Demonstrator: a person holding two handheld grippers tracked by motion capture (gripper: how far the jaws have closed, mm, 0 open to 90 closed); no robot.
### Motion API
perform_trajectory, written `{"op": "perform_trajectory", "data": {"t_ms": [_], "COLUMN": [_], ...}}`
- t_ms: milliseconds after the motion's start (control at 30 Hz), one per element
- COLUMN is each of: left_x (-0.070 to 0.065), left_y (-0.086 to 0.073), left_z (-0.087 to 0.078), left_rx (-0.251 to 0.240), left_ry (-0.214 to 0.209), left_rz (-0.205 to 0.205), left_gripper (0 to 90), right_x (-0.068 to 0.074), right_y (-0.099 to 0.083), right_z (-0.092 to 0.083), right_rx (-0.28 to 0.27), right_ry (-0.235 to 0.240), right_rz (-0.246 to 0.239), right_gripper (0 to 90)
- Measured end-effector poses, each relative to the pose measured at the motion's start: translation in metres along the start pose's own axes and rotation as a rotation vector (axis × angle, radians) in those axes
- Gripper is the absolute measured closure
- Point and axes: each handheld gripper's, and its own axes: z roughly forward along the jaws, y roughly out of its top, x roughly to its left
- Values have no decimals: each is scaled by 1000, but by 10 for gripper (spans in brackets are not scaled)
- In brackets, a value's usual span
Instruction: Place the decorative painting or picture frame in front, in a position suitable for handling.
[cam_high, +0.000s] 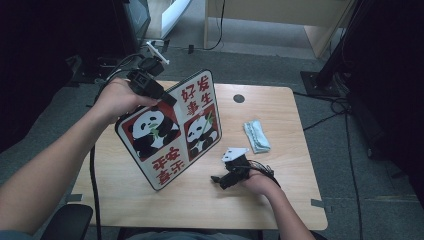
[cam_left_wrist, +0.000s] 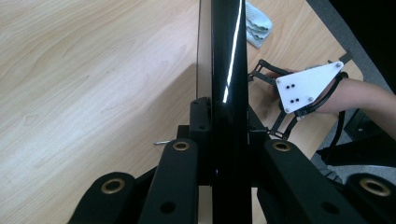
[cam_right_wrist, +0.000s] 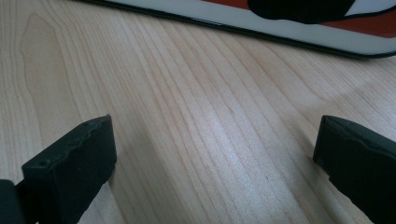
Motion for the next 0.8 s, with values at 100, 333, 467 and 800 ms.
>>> {"op": "perform_trajectory", "data": {"t_ms": [100, 333, 467, 800], "left_x": [1, 2, 2, -2], "left_y": [1, 0, -1, -11], "left_z": [0, -2, -4, -20], "left_rx": [-1, -16, -26, -143], "left_ry": [1, -13, -14, -8], "left_rz": [-4, -5, -3, 70], "left_gripper": [810, 746, 674, 471], "right_x": [0, 0, 0, 0], "right_y": [0, 0, 0, 0], "right_z": [0, 0, 0, 0], "right_rx": [0, 0, 0, 0], "right_ry": [0, -1, -2, -2], "right_rz": [0, -1, 0, 1], "right_gripper": [0, 0, 0, 0]}}
